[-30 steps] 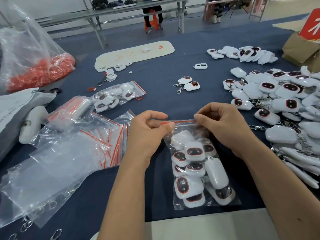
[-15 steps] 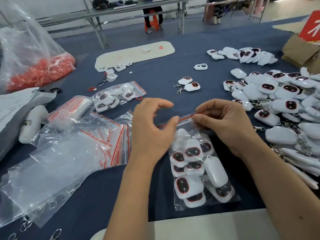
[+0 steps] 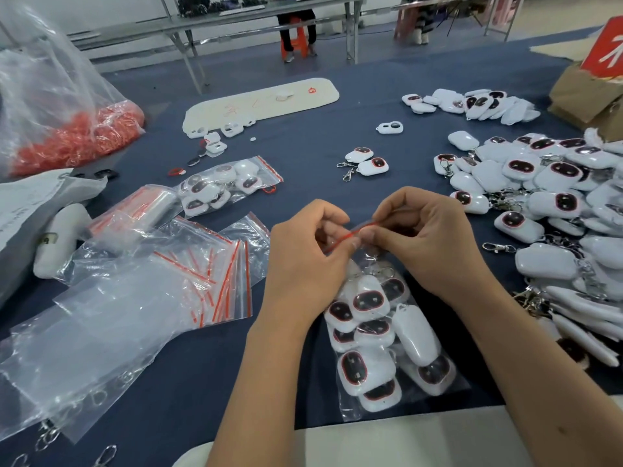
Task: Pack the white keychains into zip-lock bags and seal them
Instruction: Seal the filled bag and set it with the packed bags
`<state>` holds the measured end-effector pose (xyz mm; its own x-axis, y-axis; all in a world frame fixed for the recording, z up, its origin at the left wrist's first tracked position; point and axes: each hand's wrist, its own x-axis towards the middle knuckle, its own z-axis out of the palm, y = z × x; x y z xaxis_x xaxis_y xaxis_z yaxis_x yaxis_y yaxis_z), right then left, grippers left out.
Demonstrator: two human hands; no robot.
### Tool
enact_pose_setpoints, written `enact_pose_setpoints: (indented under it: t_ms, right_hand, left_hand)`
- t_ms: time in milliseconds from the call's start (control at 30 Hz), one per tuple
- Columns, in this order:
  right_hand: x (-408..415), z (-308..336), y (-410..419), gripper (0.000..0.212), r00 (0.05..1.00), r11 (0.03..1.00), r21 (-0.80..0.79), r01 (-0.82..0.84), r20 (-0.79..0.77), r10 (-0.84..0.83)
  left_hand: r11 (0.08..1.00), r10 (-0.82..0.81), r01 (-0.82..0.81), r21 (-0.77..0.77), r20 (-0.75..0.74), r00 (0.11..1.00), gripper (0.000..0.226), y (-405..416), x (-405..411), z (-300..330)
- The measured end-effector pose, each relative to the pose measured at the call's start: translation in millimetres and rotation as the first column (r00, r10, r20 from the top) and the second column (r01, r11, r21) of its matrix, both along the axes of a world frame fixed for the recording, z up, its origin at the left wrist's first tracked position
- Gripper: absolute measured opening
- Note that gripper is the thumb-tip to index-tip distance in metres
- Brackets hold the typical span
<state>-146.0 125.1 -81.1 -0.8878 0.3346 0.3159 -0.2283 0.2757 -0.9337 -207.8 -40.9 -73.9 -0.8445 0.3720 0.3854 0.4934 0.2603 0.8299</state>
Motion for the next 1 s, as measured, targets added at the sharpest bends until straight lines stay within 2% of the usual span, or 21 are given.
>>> enact_pose_setpoints:
  t_ms: [133,233,433,500,600,733,867,1000]
  right_hand:
    - [-0.8,-2.4,1.1,0.015,0.999,0.999,0.038,0.004,0.04,-0.006]
    - [-0.8,-3.2,5.7,0.005,0.993,0.995,0.083,-0.062,0.104,0.053]
    - [-0.6,-0.9,2.5,0.009,0.991,0.995,0.05,-0.085,0.106,0.08]
    - [-0.4,-0.5,3.1,0.013,0.994,0.994,0.086,-0.064,0.099,0.055]
    - [0.2,0.1,3.7,0.02,0.995,0.998,0.06,-0.026,0.096,0.02]
    - [0.3,-0.4,3.2,0.024,0.991,1.0,-0.002,0.024,0.129,-0.023]
    - [1.4,2.5,2.3,0.019,0.982,0.992,-0.08,-0.094,0.156,0.106]
    - [1.5,3.4,-0.1,0.015,0.987,0.995,-0.028,-0.099,0.123,0.101]
  left_hand:
    - [1.0,0.003,-0.003,-0.022,0.022,1.0,0.026,-0.8,-1.0,-0.1]
    - [1.0,0.005,-0.005,-0.004,0.045,0.999,0.025,-0.7,-0.9,1.5]
    - [0.999,-0.038,0.039,-0.012,0.062,0.997,0.021,-2.0,-2.8,2.4]
    - [0.997,-0.058,0.059,-0.038,0.043,0.997,0.016,-3.1,-2.1,1.5]
    - [0.991,-0.061,0.062,-0.12,0.014,0.998,0.013,-9.0,-5.5,-0.2]
    - [0.991,-0.046,0.063,-0.115,0.141,0.989,0.016,-17.4,-12.9,-2.6]
    - [0.995,-0.063,0.076,-0.059,0.201,0.978,0.011,-16.7,-10.8,0.8]
    - [0.995,-0.093,0.099,-0.011,0.255,0.963,0.015,-17.8,-11.3,2.2]
